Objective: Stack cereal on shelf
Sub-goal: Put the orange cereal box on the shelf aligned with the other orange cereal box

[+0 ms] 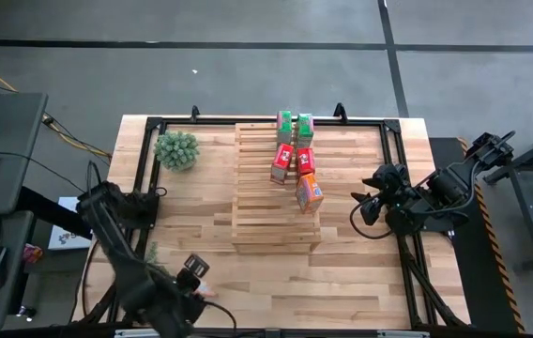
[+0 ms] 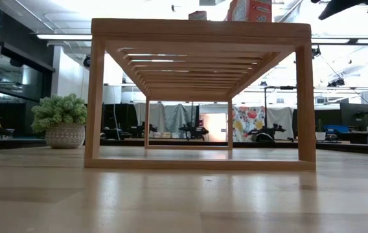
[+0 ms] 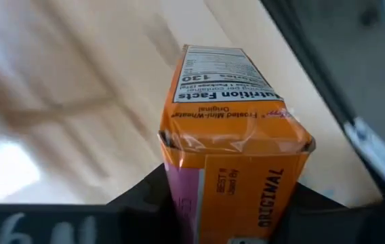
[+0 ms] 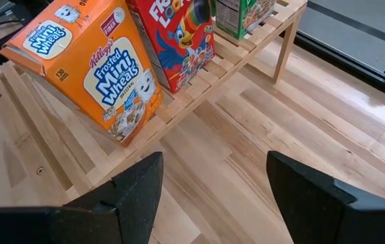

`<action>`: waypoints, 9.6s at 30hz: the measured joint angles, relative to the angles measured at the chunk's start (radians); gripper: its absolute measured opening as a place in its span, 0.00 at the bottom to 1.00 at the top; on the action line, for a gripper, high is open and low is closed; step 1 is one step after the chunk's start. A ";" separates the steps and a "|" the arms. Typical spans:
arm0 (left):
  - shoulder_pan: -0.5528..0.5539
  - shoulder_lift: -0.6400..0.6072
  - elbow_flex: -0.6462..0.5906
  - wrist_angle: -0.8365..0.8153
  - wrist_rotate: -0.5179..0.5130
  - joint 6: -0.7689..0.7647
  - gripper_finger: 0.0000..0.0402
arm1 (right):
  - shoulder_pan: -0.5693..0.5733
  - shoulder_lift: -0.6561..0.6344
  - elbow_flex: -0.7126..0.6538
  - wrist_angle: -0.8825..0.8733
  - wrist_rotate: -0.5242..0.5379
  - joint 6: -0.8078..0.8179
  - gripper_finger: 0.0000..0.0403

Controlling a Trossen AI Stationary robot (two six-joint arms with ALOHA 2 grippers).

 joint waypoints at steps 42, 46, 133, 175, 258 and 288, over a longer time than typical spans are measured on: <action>0.752 0.000 0.204 0.234 0.071 0.025 0.30 | -0.002 0.115 0.000 0.074 -0.019 0.011 0.63; 0.753 0.000 0.204 0.235 0.031 0.062 0.30 | -0.002 0.115 0.000 0.078 -0.019 0.011 0.63; 0.767 -0.043 0.120 0.478 -0.006 0.262 0.75 | -0.002 0.116 0.000 0.135 -0.001 -0.008 0.63; 0.838 -0.562 -1.108 1.786 -0.199 0.228 0.23 | -0.002 0.116 0.001 0.153 0.036 -0.027 0.63; 0.643 -0.303 -0.950 1.808 -0.270 -0.039 0.00 | -0.040 0.463 0.000 0.049 0.221 -0.030 0.00; 0.668 -0.299 -0.950 1.831 -0.292 -0.037 0.00 | -0.100 0.467 0.000 0.433 -0.004 -0.467 0.00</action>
